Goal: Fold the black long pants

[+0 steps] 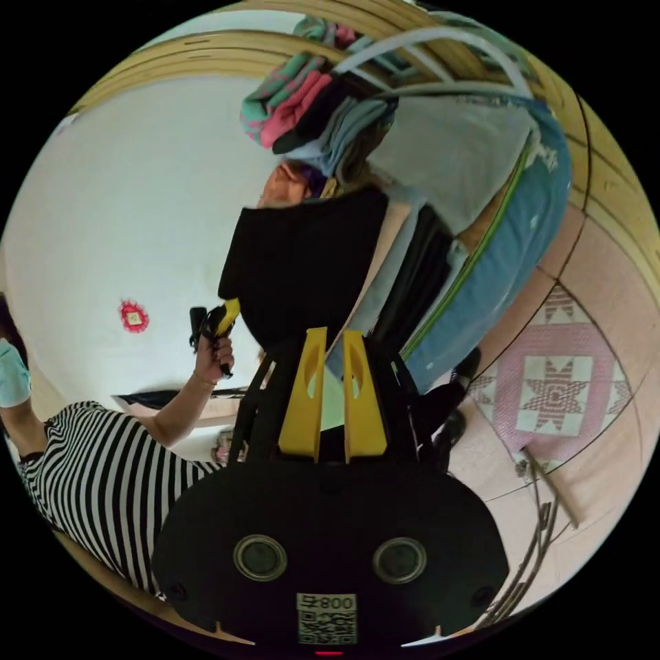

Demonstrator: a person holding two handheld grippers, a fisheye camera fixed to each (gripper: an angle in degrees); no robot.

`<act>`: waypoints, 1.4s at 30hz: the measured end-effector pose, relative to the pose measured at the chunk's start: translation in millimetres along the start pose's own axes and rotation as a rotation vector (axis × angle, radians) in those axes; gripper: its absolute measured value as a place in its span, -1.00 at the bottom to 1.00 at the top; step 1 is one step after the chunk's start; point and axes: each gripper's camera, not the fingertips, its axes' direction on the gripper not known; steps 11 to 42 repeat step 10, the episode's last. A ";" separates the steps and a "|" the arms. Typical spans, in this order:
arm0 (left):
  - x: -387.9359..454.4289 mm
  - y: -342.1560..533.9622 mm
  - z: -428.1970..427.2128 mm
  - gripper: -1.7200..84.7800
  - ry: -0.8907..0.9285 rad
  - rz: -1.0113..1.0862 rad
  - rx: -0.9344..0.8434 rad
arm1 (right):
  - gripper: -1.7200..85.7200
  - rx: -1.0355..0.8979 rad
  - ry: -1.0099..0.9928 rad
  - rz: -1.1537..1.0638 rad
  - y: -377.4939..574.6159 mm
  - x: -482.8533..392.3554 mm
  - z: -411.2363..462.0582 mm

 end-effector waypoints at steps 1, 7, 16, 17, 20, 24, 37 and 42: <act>0.0 -0.1 0.5 -0.95 0.009 0.002 -0.009 | -0.85 0.025 0.065 -0.018 -28.0 -3.3 -8.8; -1.4 5.2 1.1 -0.96 0.020 -0.024 -0.063 | -0.79 0.013 0.393 -0.207 -209.0 -33.7 22.6; -1.3 10.7 -2.5 -0.96 0.000 -0.039 -0.079 | -0.77 -0.079 0.446 -0.249 -301.8 -33.1 71.5; -1.3 10.7 -2.5 -0.96 0.000 -0.039 -0.079 | -0.77 -0.079 0.446 -0.249 -301.8 -33.1 71.5; -1.3 10.7 -2.5 -0.96 0.000 -0.039 -0.079 | -0.77 -0.079 0.446 -0.249 -301.8 -33.1 71.5; -1.3 10.7 -2.5 -0.96 0.000 -0.039 -0.079 | -0.77 -0.079 0.446 -0.249 -301.8 -33.1 71.5; -1.3 10.7 -2.5 -0.96 0.000 -0.039 -0.079 | -0.77 -0.079 0.446 -0.249 -301.8 -33.1 71.5; -1.3 10.7 -2.5 -0.96 0.000 -0.039 -0.079 | -0.77 -0.079 0.446 -0.249 -301.8 -33.1 71.5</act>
